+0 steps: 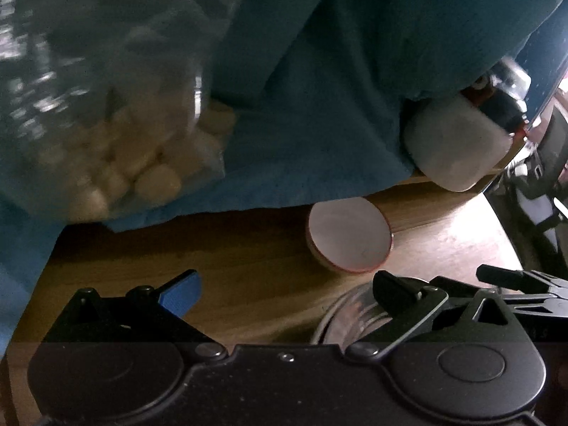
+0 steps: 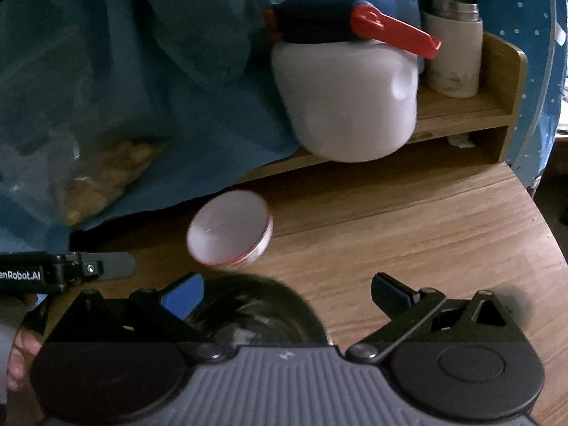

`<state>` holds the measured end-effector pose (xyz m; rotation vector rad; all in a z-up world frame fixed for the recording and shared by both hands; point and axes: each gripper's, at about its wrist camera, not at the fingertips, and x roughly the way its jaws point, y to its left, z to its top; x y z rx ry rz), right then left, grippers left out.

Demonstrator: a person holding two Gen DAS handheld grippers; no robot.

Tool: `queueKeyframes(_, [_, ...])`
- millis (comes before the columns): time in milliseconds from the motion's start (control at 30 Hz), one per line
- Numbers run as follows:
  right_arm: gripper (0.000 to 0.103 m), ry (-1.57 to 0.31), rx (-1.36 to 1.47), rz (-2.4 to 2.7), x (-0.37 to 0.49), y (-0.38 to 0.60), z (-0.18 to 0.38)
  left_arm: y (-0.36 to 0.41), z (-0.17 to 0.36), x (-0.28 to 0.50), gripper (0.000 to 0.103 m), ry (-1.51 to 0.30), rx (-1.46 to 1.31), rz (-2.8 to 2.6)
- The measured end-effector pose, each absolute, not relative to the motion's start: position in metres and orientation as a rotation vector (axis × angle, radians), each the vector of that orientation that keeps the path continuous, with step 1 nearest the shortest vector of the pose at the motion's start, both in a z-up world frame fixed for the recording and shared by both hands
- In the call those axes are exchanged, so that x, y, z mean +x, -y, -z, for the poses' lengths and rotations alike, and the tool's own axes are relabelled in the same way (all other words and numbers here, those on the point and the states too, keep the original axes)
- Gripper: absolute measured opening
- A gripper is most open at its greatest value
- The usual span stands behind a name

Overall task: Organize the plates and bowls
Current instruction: 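Move both grippers to the second white red-rimmed bowl, then close the left gripper on the second white bowl rim while the right gripper grips its other rim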

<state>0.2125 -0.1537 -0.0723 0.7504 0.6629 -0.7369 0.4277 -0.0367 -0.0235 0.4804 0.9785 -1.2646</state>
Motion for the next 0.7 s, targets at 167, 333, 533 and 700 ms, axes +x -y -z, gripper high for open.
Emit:
queueKeyframes(167, [0.103,-0.639,0.746,0.768,0.221,0.163,0.080,0.060,0.037,0.430,0.102,-0.985,0.518,1.248])
queueKeyframes(333, [0.103,-0.640,0.728,0.794,0.233,0.170,0.088,0.079,0.058,0.436,0.102,-1.064,0.543,1.191])
queueKeyframes(533, [0.102,-0.693,0.703,0.776,0.249,0.177,0.100,0.087,0.072,0.442,0.102,-1.137,0.493,1.151])
queueKeyframes(700, [0.096,-0.712,0.703,0.723,0.258,0.178,0.105,0.093,0.074,0.438,0.102,-1.128,0.494,1.169])
